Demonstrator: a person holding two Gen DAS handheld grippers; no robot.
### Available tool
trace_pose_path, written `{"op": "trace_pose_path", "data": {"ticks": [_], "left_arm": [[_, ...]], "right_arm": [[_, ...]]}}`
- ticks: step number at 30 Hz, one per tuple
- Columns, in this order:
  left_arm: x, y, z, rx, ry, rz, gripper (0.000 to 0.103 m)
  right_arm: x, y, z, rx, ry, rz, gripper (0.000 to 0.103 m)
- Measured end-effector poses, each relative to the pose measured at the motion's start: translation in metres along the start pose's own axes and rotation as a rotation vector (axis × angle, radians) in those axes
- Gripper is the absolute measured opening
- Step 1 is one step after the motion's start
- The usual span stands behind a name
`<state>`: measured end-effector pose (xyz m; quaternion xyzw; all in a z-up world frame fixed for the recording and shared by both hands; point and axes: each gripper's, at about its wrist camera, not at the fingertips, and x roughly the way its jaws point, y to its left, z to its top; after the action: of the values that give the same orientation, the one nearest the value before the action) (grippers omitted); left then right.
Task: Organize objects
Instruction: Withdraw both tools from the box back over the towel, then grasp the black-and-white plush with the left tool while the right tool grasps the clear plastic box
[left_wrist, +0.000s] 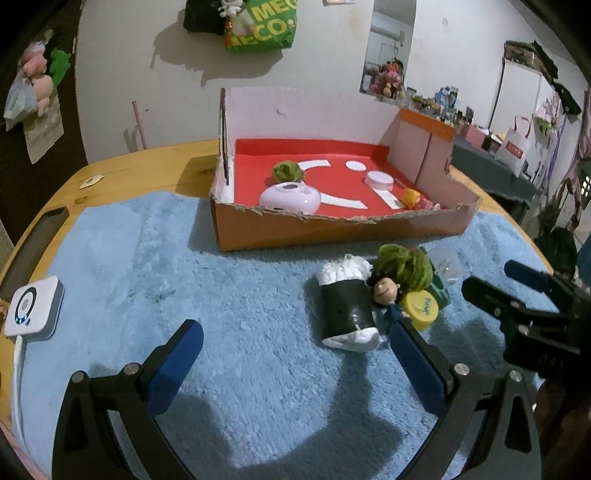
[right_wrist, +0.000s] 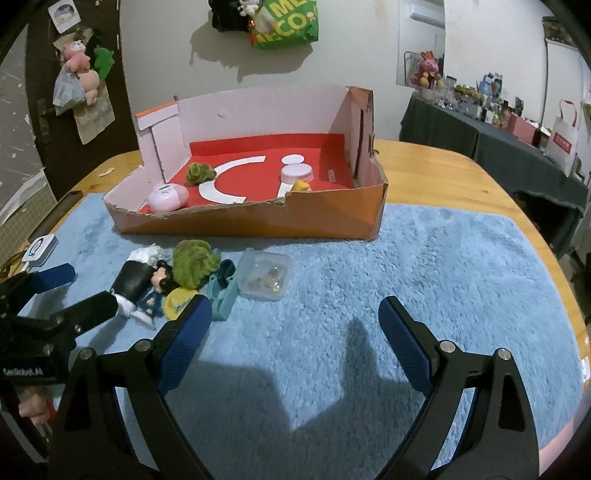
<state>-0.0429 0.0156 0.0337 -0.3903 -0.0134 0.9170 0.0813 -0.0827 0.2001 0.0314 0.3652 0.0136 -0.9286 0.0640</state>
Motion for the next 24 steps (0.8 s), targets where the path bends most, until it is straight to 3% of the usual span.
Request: {"op": "trace_pose_path", "data": {"ticks": [6, 13, 24], "left_arm": [[0.012, 0.003, 0.005, 0.019, 0.054, -0.010, 0.103], [0.017, 0.004, 0.009, 0.037, 0.078, -0.031, 0.103], [0.016, 0.009, 0.012, 0.044, 0.077, -0.021, 0.103]], "right_arm": [[0.018, -0.002, 0.010, -0.020, 0.069, -0.046, 0.093], [0.032, -0.009, 0.015, -0.044, 0.158, -0.025, 0.093], [0.043, 0.007, 0.021, -0.092, 0.190, -0.012, 0.093]]}}
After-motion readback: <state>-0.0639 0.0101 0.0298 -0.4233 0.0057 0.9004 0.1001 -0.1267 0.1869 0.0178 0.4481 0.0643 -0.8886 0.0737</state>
